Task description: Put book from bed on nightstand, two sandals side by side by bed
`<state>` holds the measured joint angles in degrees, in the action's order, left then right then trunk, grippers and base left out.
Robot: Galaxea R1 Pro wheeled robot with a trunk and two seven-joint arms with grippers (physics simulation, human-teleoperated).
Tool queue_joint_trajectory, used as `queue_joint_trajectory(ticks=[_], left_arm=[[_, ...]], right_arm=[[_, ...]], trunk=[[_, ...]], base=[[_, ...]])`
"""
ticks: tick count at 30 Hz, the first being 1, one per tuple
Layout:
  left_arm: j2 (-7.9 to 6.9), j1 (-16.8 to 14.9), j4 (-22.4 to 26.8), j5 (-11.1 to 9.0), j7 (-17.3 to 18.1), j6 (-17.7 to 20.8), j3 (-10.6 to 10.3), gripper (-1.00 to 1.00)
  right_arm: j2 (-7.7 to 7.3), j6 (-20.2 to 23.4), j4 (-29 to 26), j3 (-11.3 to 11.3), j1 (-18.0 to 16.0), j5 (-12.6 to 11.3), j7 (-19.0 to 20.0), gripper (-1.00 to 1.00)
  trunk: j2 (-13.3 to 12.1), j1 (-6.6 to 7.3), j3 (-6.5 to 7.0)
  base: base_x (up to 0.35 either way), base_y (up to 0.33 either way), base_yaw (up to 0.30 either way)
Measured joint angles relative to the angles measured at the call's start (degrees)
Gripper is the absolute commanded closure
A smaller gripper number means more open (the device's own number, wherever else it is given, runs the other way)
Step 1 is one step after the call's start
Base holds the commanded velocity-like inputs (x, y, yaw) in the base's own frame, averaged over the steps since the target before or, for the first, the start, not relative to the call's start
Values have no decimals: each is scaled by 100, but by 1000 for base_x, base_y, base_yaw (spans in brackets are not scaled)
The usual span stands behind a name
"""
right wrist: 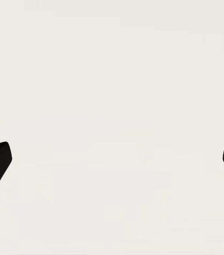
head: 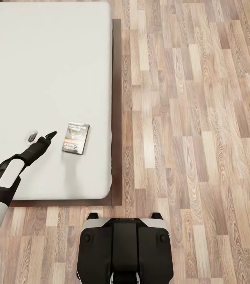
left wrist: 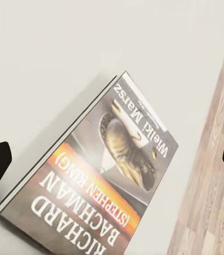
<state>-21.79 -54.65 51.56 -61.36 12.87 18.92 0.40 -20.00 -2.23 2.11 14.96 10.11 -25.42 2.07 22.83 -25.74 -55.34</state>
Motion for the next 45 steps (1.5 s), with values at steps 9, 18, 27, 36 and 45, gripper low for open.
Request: queue_joint_trajectory(ticks=[9, 18, 27, 36, 45], left_arm=[[3, 0, 5, 4, 0, -6, 0, -100], [14, 7, 4, 4, 0, -34, 0, -100], [21, 8, 5, 5, 0, -77, -4, -100], [27, 9, 11, 7, -1, -149, -7, -100], [34, 9, 0, 7, -5, -170, -8, -100]], right_arm=[[2, 0, 0, 3, 0, 0, 0, -100], [0, 0, 0, -2, 0, 0, 0, -100], [0, 0, 0, 3, 0, 0, 0, -100], [2, 0, 0, 2, 0, 0, 0, -100], [4, 0, 0, 3, 0, 0, 0, -100]], trunk=[[0, -1, -2], [0, -1, -2], [0, -1, -2], [0, -1, -2], [0, -1, -2]], base=[[78, 0, 0], [18, 0, 0], [3, 0, 0], [0, 0, 0], [0, 0, 0]])
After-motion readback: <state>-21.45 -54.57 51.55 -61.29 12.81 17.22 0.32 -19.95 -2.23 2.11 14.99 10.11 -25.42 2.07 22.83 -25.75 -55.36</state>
